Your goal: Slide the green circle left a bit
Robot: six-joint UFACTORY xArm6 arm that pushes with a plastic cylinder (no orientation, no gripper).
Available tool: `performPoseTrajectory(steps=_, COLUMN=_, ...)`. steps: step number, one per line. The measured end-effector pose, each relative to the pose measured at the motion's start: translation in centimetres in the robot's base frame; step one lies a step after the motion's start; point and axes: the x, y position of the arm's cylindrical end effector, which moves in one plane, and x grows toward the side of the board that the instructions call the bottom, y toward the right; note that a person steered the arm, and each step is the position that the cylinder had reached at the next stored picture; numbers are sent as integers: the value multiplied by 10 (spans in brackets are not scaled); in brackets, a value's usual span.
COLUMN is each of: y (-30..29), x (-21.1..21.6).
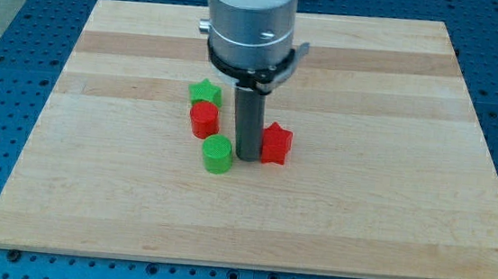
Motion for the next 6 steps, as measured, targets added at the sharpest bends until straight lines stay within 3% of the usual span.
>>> performPoseTrajectory(steps=5, y=-16, x=-1)
performPoseTrajectory(steps=6, y=-4, x=24)
